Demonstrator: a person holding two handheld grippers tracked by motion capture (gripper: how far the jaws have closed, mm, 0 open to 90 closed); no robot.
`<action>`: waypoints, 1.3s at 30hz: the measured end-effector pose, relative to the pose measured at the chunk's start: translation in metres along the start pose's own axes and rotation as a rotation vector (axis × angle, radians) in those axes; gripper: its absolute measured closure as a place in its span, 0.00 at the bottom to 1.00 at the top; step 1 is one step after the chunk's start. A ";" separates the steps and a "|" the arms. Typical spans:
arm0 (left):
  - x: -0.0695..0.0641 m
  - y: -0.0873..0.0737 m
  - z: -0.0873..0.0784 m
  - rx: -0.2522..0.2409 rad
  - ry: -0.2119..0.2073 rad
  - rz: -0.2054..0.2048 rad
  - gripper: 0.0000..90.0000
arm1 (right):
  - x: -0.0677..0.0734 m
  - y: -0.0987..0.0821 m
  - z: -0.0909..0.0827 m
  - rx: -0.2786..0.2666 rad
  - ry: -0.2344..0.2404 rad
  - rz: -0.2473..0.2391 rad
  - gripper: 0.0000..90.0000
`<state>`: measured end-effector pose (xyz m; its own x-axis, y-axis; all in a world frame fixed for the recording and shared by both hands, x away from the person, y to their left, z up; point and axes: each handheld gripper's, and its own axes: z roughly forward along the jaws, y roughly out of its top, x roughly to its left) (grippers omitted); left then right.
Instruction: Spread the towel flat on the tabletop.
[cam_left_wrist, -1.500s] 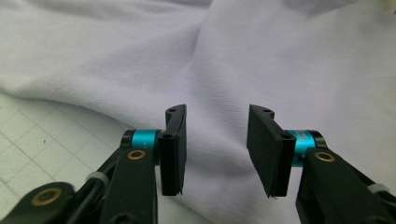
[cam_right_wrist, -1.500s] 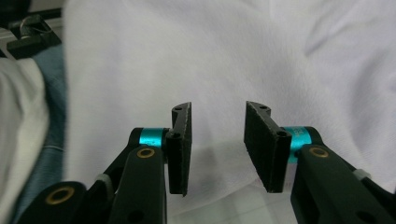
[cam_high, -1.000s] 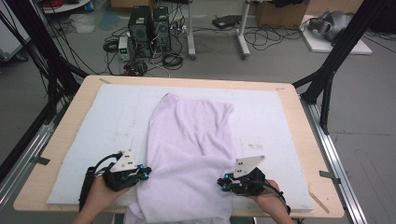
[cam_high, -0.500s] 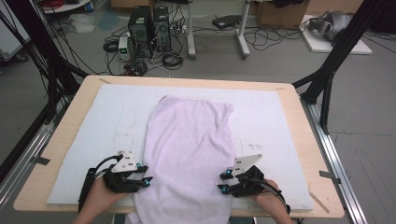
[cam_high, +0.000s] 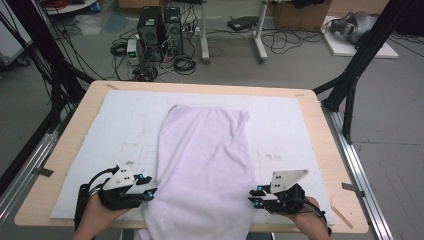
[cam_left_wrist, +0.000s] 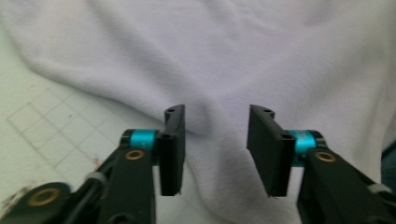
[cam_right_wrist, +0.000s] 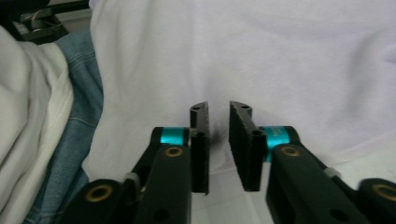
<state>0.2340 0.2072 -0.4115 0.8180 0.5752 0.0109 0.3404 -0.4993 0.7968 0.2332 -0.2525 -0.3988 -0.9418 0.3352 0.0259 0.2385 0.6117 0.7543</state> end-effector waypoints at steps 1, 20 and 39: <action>0.001 -0.001 0.003 0.003 -0.005 -0.010 0.60 | -0.002 0.000 0.001 -0.006 -0.006 0.010 0.73; -0.012 -0.002 -0.002 0.019 -0.026 0.032 0.93 | 0.018 -0.010 0.031 0.059 0.149 -0.062 0.93; 0.005 -0.009 0.037 0.080 -0.010 0.021 0.94 | -0.009 -0.001 0.058 0.077 0.120 -0.015 0.89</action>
<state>0.2522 0.1909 -0.4412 0.8298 0.5577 0.0203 0.3591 -0.5615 0.7455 0.2554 -0.2145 -0.4379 -0.9659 0.2403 0.0966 0.2371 0.6704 0.7031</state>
